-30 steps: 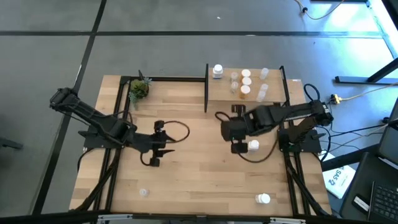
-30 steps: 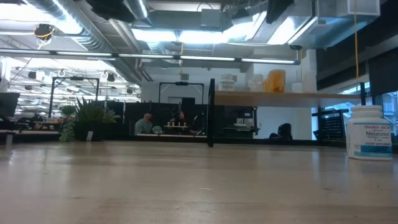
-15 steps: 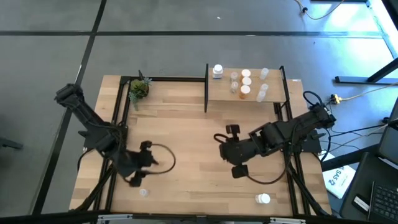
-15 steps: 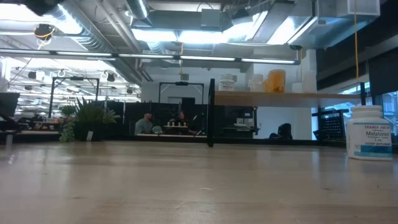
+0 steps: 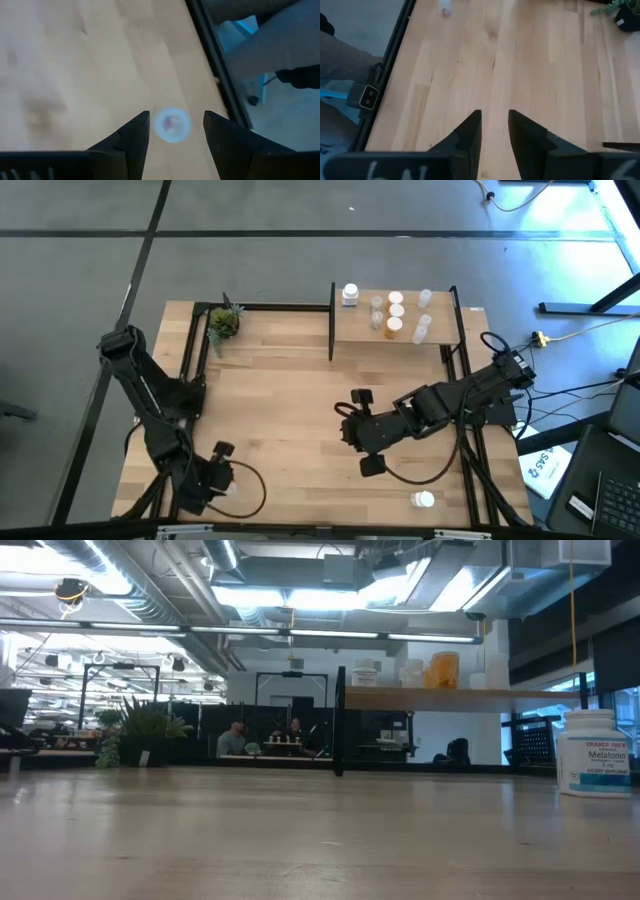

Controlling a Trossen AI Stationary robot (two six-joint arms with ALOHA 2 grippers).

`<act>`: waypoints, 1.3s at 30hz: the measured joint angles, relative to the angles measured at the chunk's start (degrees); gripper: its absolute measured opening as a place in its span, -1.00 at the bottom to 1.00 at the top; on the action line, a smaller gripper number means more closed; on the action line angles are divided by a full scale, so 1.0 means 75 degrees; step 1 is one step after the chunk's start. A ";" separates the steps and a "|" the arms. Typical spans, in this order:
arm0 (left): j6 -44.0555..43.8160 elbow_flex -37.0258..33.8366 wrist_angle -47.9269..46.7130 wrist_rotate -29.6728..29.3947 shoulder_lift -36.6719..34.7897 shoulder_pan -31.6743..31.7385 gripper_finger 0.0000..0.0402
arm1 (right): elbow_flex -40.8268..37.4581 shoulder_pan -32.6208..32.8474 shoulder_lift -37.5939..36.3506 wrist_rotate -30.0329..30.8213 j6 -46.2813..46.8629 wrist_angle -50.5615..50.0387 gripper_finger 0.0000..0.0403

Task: Pick and place medicine bottles onto shelf by color
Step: Put the green transparent pill bottle on the shelf aligned with the other green transparent pill bottle

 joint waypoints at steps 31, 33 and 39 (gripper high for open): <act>-0.4636 -0.0012 0.0017 -0.1766 0.1933 -0.1740 -0.10 | -0.0006 0.0000 0.0278 0.0316 -0.0015 0.1254 -0.51; -0.4709 -0.0012 0.0104 -0.1958 0.2037 -0.1765 -0.10 | -0.0006 0.0000 0.0278 0.0316 -0.0018 0.1251 -0.51; -0.4745 -0.0012 0.0520 -0.2147 0.2380 -0.1673 -0.10 | -0.0006 0.0000 0.0278 0.0314 -0.0026 0.1250 -0.51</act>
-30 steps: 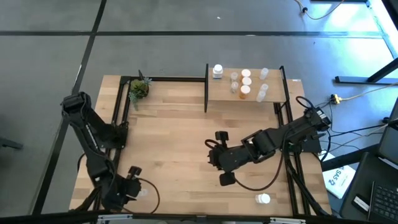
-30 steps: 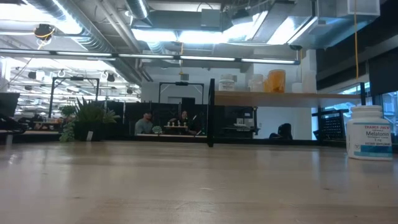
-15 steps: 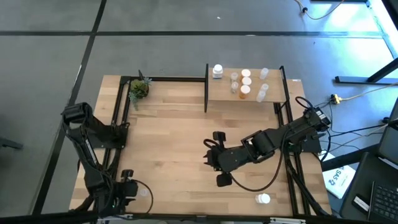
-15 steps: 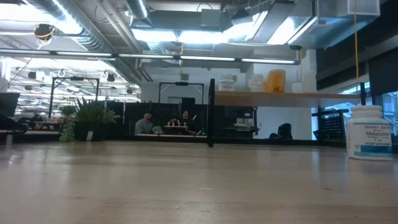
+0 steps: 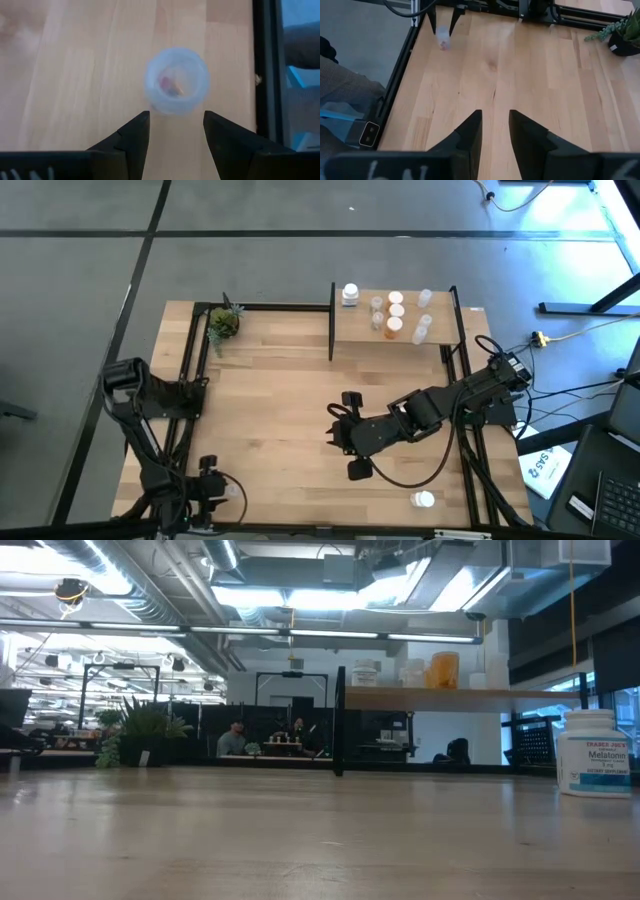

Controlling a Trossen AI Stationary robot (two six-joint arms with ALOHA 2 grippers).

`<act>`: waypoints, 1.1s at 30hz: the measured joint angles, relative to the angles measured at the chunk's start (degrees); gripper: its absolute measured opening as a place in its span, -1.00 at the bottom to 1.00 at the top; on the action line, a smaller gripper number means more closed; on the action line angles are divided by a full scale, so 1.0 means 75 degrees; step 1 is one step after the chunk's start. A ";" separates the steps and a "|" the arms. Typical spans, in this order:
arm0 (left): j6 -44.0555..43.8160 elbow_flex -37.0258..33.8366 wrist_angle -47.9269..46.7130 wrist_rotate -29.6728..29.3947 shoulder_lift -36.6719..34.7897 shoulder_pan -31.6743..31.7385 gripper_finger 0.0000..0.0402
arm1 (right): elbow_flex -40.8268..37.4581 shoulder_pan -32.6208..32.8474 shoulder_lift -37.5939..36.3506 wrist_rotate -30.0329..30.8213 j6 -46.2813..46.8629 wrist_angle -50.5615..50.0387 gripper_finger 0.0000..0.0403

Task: Pick and place medicine bottles onto shelf by color
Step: Put the green transparent pill bottle on the shelf aligned with the other green transparent pill bottle

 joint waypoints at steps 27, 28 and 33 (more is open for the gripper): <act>-0.0113 -0.0003 0.0158 -0.1292 0.0136 0.0028 -0.10 | 0.0000 0.0000 0.0000 -0.0059 0.0001 -0.0011 -0.51; -0.0116 -0.0003 0.0158 -0.1186 0.0134 0.0026 -0.10 | 0.0000 -0.0001 0.0000 -0.0059 -0.0003 -0.0011 -0.51; -0.0003 -0.0003 0.0139 -0.0670 0.0134 0.0023 -0.10 | 0.0000 0.0000 0.0000 -0.0066 -0.0012 -0.0011 -0.51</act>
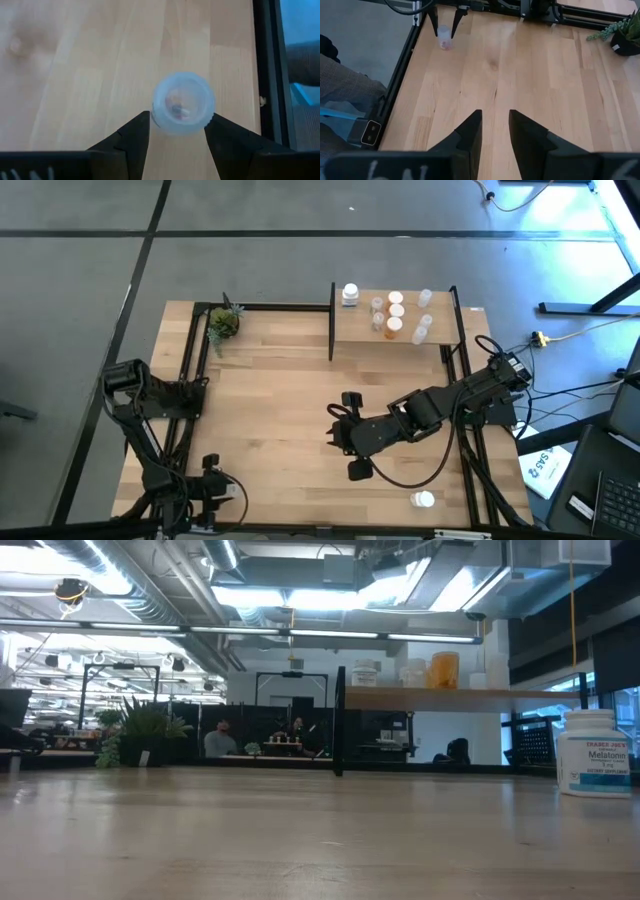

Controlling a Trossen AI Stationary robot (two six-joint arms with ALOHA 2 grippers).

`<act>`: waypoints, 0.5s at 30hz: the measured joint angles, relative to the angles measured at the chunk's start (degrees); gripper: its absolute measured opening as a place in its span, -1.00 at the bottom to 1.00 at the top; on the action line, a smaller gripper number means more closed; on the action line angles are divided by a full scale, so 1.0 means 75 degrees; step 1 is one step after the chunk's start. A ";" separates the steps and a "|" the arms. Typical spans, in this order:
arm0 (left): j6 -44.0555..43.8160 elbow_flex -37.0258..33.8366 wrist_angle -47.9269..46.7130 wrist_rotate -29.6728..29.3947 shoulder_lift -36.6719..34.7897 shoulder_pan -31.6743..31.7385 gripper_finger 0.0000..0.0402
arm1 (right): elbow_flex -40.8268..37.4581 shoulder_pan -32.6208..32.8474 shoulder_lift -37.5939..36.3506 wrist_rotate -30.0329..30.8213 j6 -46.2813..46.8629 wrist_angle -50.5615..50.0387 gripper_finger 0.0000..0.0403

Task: Pick and place medicine bottles onto shelf by color
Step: Put the green transparent pill bottle on the shelf aligned with the other green transparent pill bottle

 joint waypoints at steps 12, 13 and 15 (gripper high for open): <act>0.0706 0.0000 -0.0018 0.0211 -0.0178 0.0000 -0.10 | 0.0000 0.0000 0.0000 -0.0008 0.0020 -0.0003 -0.51; 0.0707 0.0000 -0.0017 0.0212 -0.0178 0.0000 -0.10 | 0.0000 0.0000 0.0000 -0.0008 0.0020 0.0000 -0.51; 0.0703 0.0000 -0.0042 0.0195 -0.0178 0.0000 -0.10 | 0.0000 -0.0002 0.0000 -0.0008 0.0020 -0.0003 -0.51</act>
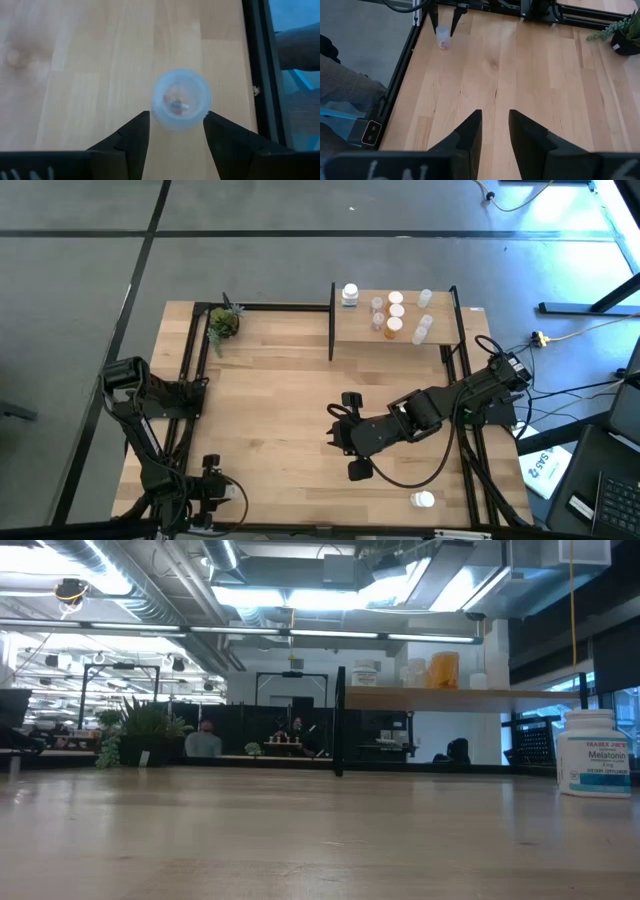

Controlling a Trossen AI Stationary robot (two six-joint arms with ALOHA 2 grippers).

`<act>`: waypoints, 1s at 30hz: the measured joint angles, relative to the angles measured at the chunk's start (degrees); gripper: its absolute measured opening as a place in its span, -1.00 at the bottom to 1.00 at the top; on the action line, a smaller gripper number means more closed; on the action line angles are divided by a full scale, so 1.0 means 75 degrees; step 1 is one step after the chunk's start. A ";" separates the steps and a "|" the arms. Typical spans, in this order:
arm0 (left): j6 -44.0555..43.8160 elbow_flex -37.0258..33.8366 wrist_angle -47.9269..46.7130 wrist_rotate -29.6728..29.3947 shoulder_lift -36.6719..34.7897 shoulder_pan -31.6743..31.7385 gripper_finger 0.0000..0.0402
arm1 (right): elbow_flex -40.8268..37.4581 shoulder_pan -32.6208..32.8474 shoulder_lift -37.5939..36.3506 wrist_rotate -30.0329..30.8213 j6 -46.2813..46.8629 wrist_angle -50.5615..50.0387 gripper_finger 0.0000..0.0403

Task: Pick and place medicine bottles onto shelf by color
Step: Put the green transparent pill bottle on the shelf aligned with the other green transparent pill bottle

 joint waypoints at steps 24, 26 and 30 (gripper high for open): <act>0.0190 -0.0248 -0.0030 -0.0586 0.0259 0.0245 -0.10 | 0.0003 -0.0001 0.0000 0.0005 -0.0020 0.0000 -0.51; 0.0200 -0.0341 0.0133 -0.0586 0.0259 0.0309 -0.10 | 0.0003 -0.0001 0.0000 0.0006 -0.0020 0.0000 -0.51; 0.0439 -0.0468 0.0303 -0.0586 0.0262 0.0389 -0.10 | 0.0003 -0.0001 0.0000 0.0006 -0.0020 0.0000 -0.51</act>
